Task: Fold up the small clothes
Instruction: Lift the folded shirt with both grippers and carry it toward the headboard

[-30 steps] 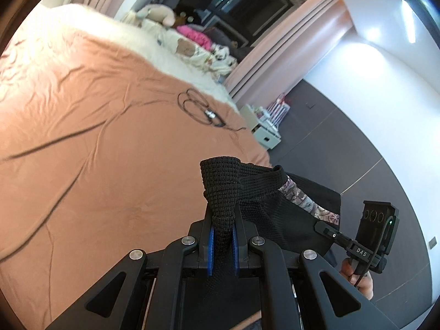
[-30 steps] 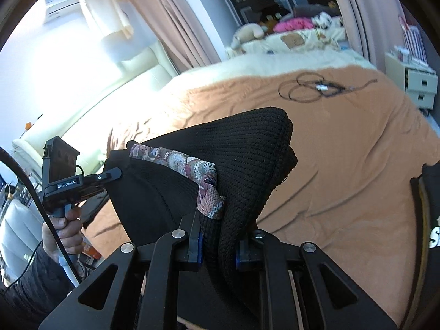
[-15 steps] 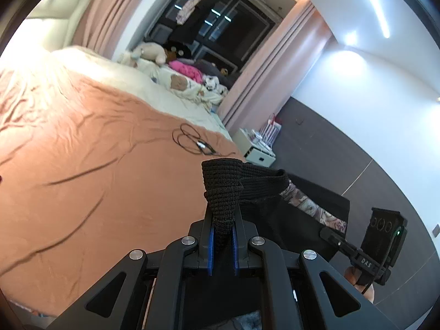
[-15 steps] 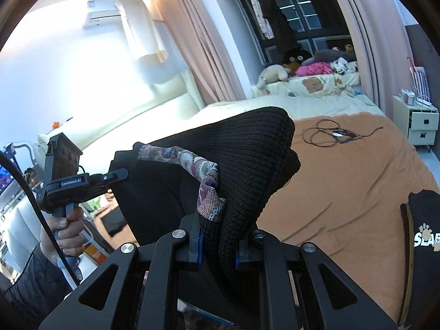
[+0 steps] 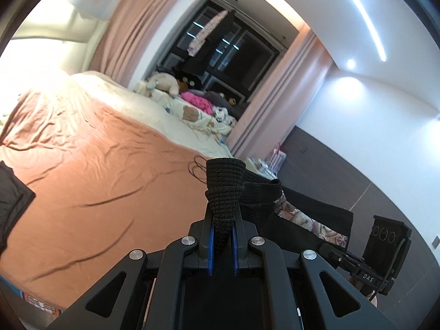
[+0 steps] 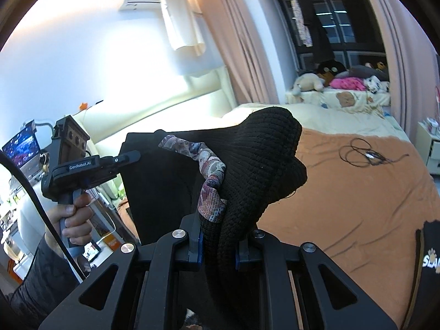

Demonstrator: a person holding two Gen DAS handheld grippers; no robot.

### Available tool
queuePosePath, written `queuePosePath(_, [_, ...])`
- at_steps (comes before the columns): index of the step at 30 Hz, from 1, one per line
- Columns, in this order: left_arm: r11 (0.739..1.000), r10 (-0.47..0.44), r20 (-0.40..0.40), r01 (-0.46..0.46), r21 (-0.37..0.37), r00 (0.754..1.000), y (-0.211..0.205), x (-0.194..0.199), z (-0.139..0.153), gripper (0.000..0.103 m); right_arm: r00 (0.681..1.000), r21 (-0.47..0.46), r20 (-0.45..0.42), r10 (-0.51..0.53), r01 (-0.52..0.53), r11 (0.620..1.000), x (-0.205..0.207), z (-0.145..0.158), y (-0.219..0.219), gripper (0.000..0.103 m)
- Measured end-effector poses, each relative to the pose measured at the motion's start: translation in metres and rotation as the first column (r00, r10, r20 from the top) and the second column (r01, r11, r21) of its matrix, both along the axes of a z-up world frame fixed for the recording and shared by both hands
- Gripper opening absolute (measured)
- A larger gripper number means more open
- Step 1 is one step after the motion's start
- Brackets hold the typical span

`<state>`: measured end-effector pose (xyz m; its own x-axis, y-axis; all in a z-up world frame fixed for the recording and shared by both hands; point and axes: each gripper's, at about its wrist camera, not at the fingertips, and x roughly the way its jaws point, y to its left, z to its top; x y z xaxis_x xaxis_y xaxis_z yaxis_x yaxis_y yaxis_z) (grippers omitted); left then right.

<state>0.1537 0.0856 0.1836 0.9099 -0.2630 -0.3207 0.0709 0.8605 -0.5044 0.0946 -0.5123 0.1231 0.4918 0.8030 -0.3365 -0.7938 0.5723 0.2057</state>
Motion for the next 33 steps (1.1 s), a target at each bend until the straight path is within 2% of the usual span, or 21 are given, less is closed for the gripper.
queuePosePath(9, [0.996, 0.089, 0.052, -0.088, -0.011, 0.995, 0.064, -0.044, 0.007, 0.01, 0.997, -0.034, 0.028, 0.071, -0.07, 0.997, 0.016, -0.003, 0.04, 0.012])
queuePosePath(19, [0.981, 0.195, 0.075, -0.196, -0.001, 0.978, 0.136, -0.078, 0.004, 0.01, 0.983, -0.026, 0.012, 0.185, -0.185, 0.982, 0.049, -0.014, 0.092, 0.012])
queuePosePath(33, [0.943, 0.308, 0.1, -0.317, 0.101, 0.946, 0.252, -0.112, 0.005, 0.01, 0.943, -0.03, -0.001, 0.333, -0.332, 0.943, 0.079, -0.033, 0.184, 0.012])
